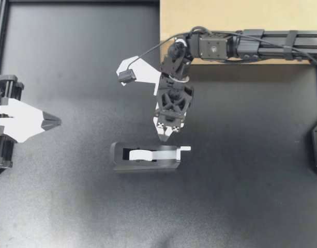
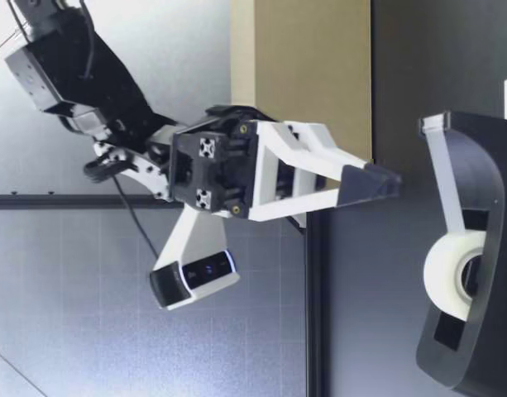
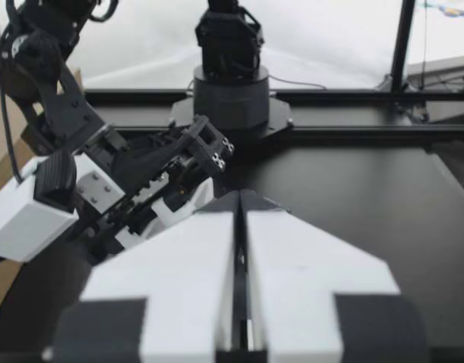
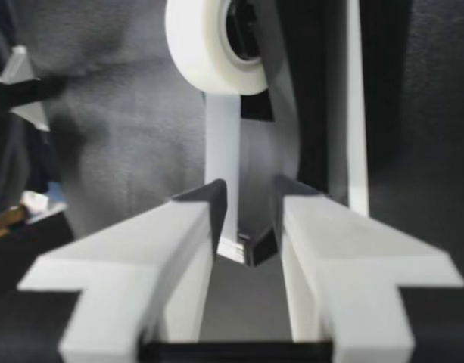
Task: Cut a small piece of tape from the tape dispenser then place it on the cardboard box's edge.
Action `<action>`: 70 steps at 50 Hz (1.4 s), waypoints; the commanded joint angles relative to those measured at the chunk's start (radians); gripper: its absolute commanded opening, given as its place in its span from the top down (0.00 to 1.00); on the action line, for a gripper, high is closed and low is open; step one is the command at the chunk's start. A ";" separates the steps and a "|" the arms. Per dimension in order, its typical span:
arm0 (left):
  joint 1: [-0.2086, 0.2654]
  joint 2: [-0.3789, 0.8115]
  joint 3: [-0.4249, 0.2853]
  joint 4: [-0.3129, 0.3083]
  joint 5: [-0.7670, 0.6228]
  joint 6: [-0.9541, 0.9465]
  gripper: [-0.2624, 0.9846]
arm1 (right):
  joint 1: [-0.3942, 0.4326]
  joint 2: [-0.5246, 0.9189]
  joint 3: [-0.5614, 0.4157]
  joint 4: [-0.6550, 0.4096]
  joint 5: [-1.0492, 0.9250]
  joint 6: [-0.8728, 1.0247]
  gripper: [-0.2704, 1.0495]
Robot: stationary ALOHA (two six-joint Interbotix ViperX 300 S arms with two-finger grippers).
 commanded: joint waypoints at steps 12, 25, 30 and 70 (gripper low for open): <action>0.000 0.006 -0.011 0.000 -0.009 -0.002 0.88 | 0.040 0.015 -0.023 0.015 0.009 0.000 0.52; -0.002 0.008 -0.012 -0.002 -0.009 -0.005 0.88 | 0.058 0.023 -0.021 0.017 0.012 0.000 0.53; -0.002 0.006 -0.012 0.000 -0.008 -0.005 0.88 | 0.058 0.020 -0.023 0.017 0.012 0.000 0.53; -0.002 0.008 -0.009 -0.002 -0.009 -0.002 0.88 | 0.058 -0.048 -0.023 0.020 0.032 0.018 0.88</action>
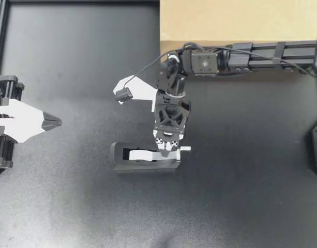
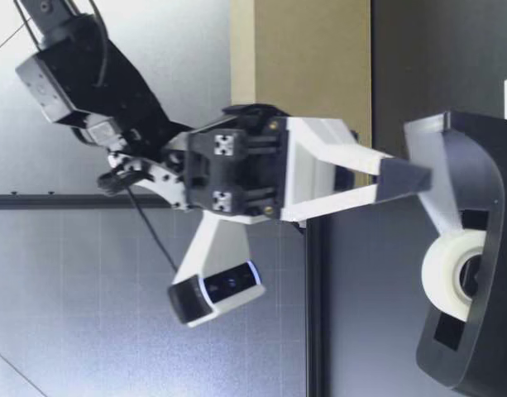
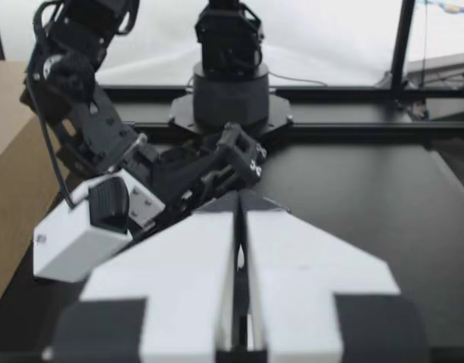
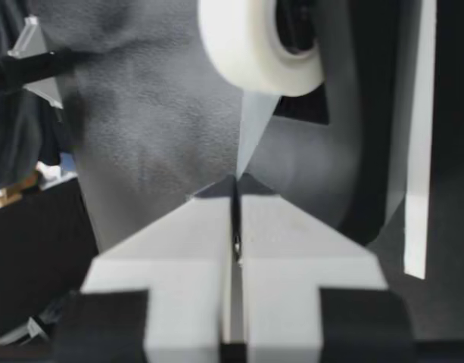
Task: Cut a small piece of tape from the tape dispenser then place it on the cardboard box's edge.
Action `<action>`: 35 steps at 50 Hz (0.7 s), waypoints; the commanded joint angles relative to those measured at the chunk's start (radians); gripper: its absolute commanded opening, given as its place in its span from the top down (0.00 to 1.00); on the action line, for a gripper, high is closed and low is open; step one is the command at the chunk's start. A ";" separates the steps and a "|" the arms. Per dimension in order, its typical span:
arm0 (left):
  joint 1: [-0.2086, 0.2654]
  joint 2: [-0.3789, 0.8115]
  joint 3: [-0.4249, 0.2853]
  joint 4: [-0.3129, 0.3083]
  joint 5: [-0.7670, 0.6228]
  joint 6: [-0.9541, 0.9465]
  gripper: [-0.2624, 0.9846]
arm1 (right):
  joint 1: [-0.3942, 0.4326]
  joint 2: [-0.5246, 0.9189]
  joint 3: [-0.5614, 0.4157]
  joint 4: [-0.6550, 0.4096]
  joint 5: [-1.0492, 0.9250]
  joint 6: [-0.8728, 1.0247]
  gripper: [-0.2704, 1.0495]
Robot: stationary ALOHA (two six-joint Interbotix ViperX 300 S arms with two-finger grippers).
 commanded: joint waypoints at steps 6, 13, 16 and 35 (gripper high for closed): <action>0.000 0.006 -0.012 -0.002 -0.009 0.002 0.88 | 0.003 -0.078 -0.014 0.006 0.026 0.006 0.88; -0.002 0.006 -0.011 0.000 -0.009 0.002 0.88 | 0.000 -0.100 0.025 0.003 0.028 0.006 0.88; -0.002 0.006 -0.012 0.000 -0.009 0.003 0.88 | -0.005 -0.115 0.052 0.003 0.025 0.005 0.88; -0.002 0.006 -0.012 -0.002 -0.008 0.006 0.88 | -0.040 -0.210 0.202 0.003 -0.023 0.000 0.88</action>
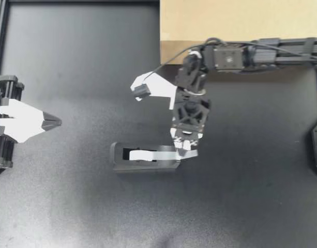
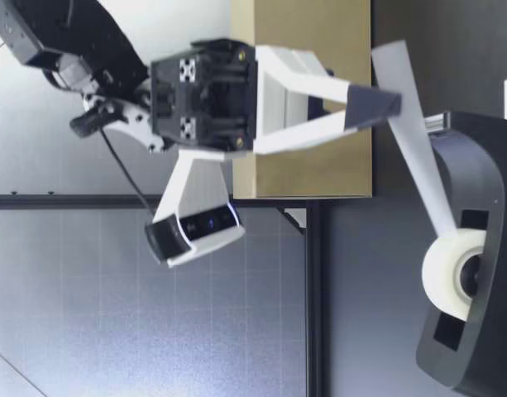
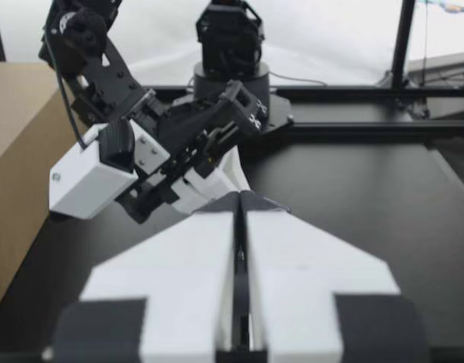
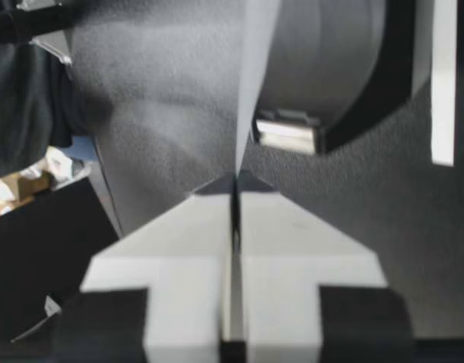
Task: Cut a small piece of tape from the tape dispenser then place it on the cardboard box's edge.
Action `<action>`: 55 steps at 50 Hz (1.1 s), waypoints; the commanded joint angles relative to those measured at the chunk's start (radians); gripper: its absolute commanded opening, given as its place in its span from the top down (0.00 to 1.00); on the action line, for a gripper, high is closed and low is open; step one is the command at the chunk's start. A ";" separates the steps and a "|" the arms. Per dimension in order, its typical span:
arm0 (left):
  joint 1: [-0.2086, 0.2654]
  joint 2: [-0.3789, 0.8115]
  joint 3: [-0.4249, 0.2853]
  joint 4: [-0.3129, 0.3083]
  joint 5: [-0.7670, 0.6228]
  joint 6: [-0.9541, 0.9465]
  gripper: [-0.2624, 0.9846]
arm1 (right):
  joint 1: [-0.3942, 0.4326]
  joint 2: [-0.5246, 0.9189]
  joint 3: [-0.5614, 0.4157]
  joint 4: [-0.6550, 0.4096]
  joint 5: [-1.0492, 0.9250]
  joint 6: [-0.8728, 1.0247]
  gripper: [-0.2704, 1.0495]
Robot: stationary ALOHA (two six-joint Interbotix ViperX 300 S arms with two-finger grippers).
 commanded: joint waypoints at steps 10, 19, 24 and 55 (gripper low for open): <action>-0.002 0.006 -0.012 0.000 -0.009 0.003 0.88 | -0.014 -0.060 0.040 0.003 -0.026 -0.006 0.88; -0.002 0.006 -0.011 0.000 -0.008 0.002 0.88 | -0.014 -0.025 0.064 0.003 -0.083 -0.009 0.88; -0.002 0.006 -0.011 0.000 -0.008 0.002 0.88 | -0.012 0.002 0.077 0.003 -0.123 -0.011 0.88; -0.002 0.268 -0.092 -0.051 -0.072 -0.006 0.57 | -0.012 -0.273 0.130 -0.143 -0.229 0.054 0.88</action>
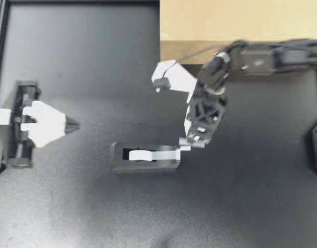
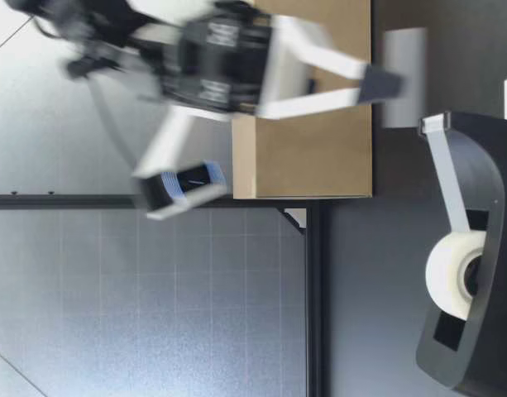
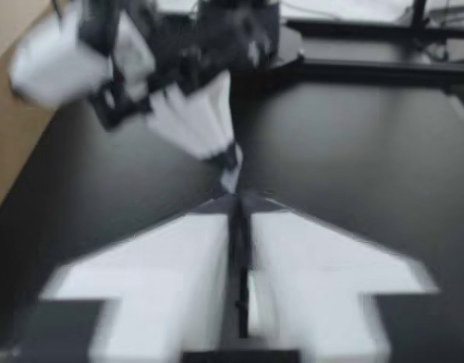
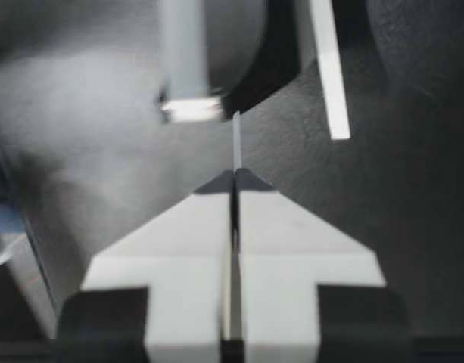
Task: Cut a small piece of tape from the tape dispenser then place it on the cardboard box's edge.
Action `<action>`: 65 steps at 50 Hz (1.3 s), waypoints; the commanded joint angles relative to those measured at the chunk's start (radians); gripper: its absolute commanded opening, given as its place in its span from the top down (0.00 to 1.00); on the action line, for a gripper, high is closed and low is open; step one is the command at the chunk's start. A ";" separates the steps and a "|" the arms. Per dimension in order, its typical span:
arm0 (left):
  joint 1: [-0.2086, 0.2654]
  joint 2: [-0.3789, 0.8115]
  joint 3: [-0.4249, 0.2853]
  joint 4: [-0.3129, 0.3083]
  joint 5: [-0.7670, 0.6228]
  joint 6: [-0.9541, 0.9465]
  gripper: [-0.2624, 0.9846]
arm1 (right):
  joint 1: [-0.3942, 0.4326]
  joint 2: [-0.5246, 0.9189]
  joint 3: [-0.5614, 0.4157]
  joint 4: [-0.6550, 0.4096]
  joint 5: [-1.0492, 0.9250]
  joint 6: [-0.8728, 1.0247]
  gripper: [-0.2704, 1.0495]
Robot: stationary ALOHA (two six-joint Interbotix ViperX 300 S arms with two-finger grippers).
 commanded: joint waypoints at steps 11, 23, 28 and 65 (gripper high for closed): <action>-0.002 0.198 -0.123 -0.003 -0.107 -0.002 0.48 | 0.021 -0.225 -0.015 -0.193 -0.021 0.117 0.88; 0.003 0.391 -0.219 -0.012 -0.229 0.017 0.48 | 0.109 -0.241 -0.120 -0.367 0.005 0.210 0.88; 0.002 0.448 -0.255 -0.018 -0.236 0.029 0.48 | 0.150 -0.227 -0.183 -0.405 0.023 0.233 0.88; 0.002 0.522 -0.311 -0.040 -0.318 0.041 0.48 | 0.210 -0.048 -0.469 -0.483 0.132 0.245 0.88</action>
